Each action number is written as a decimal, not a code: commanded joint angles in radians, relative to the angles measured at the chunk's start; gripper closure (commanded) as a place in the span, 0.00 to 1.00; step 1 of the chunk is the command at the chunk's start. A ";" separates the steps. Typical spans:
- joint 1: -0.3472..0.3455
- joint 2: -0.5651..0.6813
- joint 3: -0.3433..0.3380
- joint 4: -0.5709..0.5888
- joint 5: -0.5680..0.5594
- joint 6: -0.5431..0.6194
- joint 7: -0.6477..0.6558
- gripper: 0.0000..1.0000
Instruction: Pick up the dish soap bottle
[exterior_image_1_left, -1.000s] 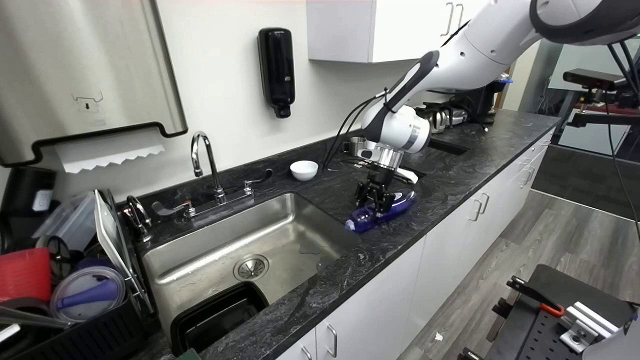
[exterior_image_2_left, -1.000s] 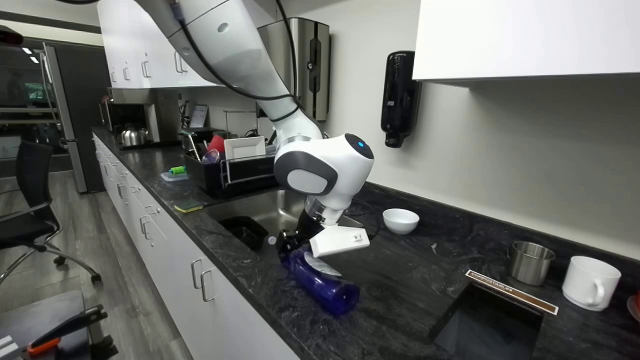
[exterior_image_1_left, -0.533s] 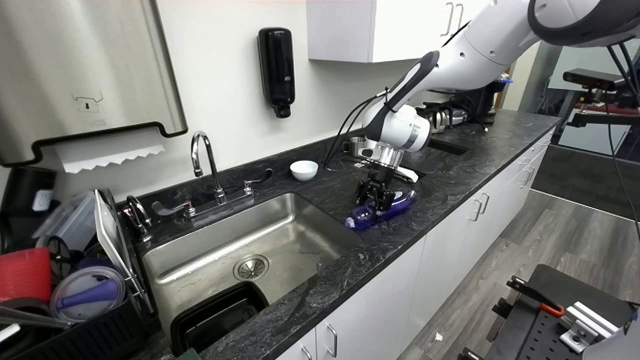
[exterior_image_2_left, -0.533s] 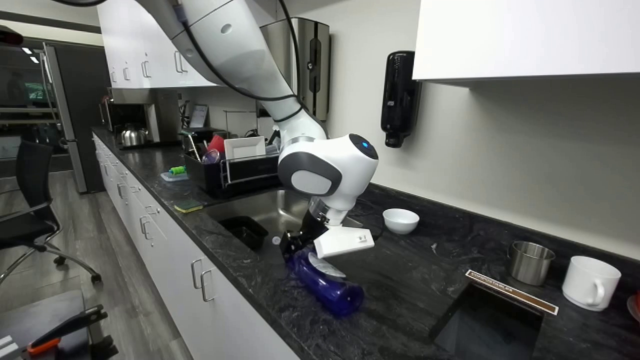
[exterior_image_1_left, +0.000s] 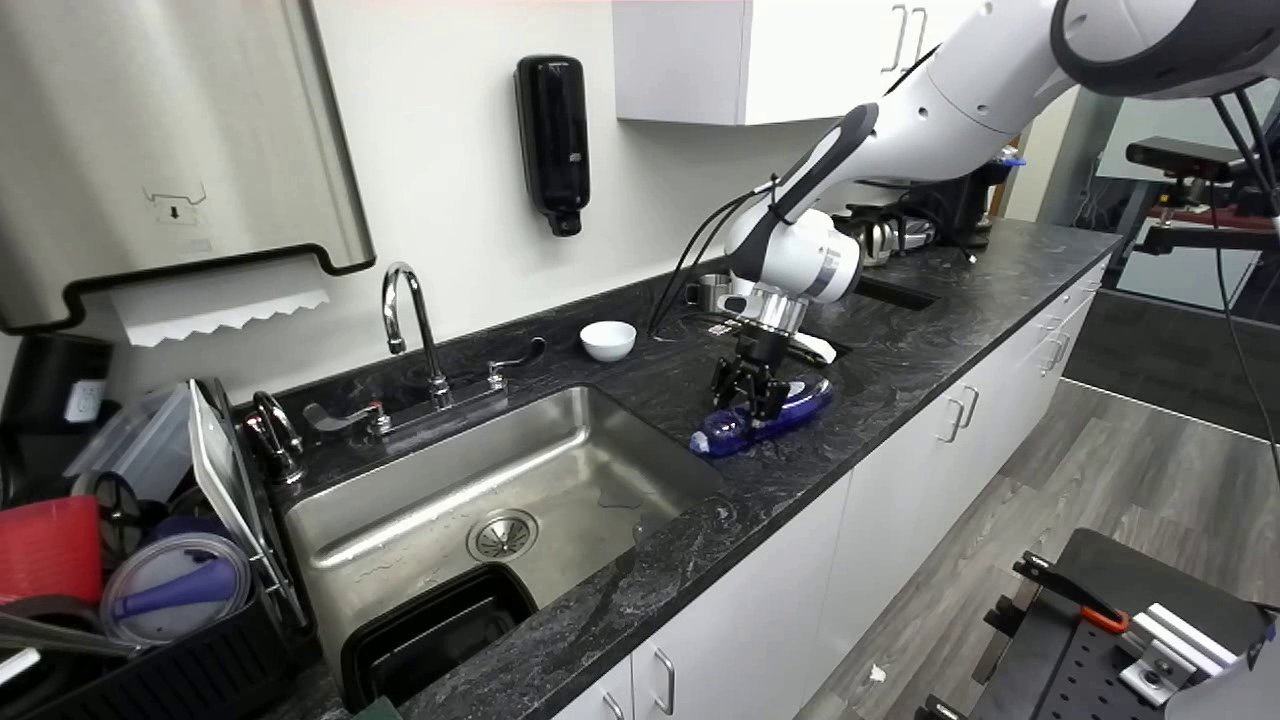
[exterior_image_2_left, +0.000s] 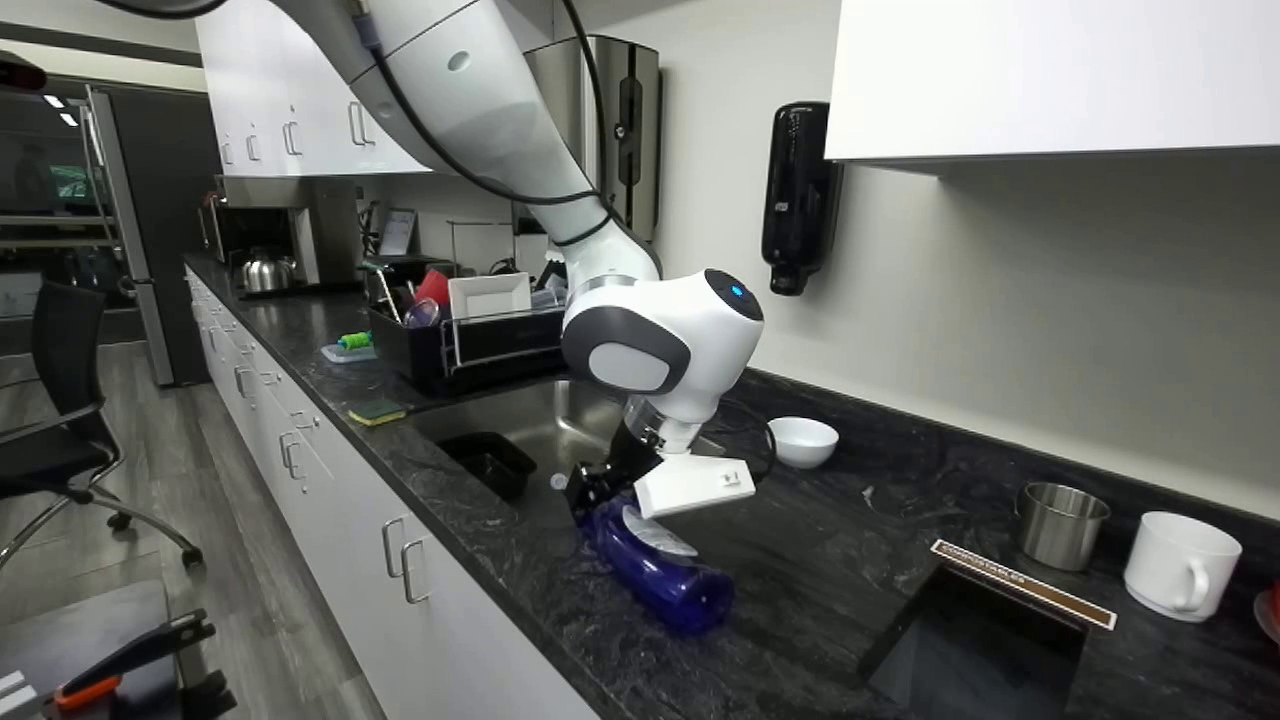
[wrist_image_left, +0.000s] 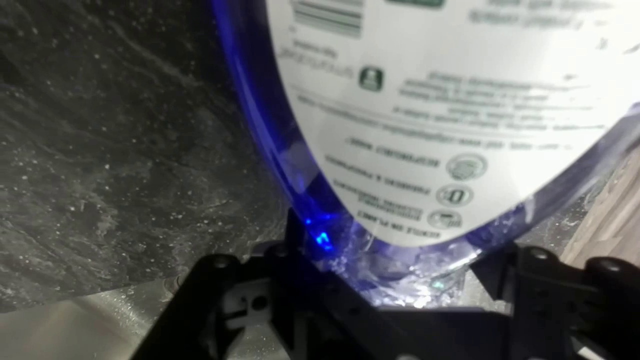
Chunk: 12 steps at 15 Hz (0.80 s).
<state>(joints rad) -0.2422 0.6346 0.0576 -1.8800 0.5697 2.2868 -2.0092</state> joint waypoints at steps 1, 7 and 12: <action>-0.013 0.018 0.021 0.014 -0.019 0.004 0.015 0.47; -0.007 0.018 0.032 0.009 -0.018 0.006 0.016 0.47; -0.008 0.021 0.036 0.011 -0.017 -0.005 0.025 0.06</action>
<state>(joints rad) -0.2407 0.6385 0.0798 -1.8797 0.5697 2.2863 -2.0088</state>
